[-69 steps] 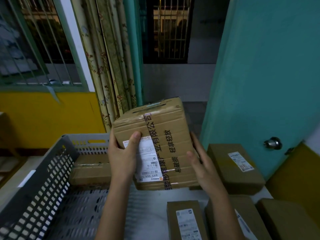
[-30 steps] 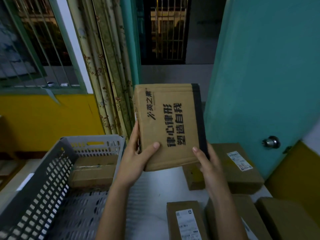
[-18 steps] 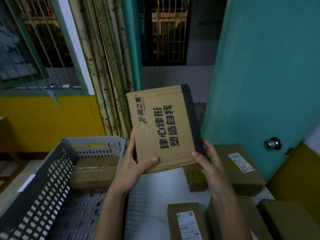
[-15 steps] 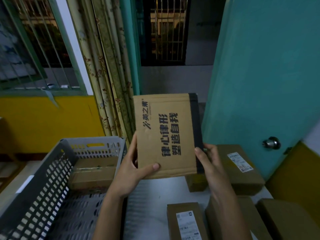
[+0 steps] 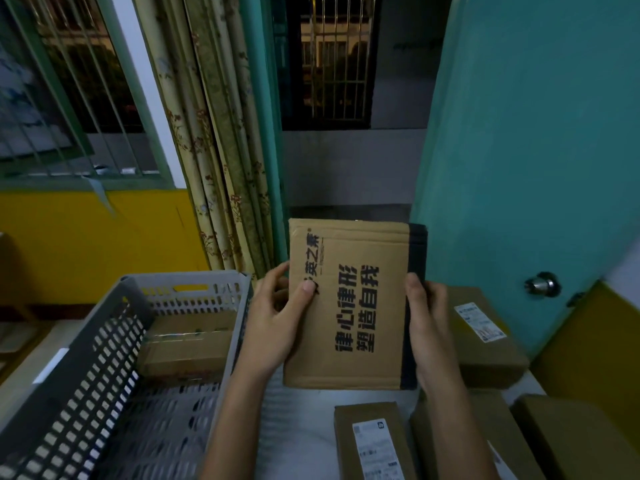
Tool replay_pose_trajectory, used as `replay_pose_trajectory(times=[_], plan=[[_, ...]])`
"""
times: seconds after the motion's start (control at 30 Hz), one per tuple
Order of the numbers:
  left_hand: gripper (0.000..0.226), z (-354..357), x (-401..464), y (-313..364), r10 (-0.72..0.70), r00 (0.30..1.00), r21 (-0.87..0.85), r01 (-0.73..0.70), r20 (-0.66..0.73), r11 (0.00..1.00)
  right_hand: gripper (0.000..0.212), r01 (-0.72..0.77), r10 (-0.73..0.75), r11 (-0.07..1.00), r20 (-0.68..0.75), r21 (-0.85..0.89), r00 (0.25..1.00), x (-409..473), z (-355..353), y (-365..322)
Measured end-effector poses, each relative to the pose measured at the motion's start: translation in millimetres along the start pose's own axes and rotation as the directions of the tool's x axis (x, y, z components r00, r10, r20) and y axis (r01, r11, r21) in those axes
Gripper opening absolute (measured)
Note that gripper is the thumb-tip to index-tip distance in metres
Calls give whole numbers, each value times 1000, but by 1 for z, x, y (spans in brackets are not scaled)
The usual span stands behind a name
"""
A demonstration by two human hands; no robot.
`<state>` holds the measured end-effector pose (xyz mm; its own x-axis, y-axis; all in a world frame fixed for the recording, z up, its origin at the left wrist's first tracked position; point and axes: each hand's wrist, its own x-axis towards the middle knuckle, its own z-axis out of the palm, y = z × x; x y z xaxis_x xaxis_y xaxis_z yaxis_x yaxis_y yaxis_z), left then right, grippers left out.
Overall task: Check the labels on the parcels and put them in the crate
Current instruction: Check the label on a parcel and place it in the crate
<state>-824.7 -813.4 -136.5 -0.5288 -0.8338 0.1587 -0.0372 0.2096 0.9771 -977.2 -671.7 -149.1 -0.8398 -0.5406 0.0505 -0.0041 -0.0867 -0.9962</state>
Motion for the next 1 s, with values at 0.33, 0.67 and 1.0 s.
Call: replay_pose_trajectory(times=[0.33,0.67,1.0], plan=[[56,14,-9,17,-8,995,50,13,-99,999,40,-18,18,1000,-56,-1,998,-4,6,-9],[69,3,-5,-1,37,991,0,-37,126,999,52,-53,53,998,25,-14,998,-4,-2,-6],[45,-1,-7,3,74,997,-168,-68,30,983,46,-23,20,999,153,24,988,-7,-3,-7]])
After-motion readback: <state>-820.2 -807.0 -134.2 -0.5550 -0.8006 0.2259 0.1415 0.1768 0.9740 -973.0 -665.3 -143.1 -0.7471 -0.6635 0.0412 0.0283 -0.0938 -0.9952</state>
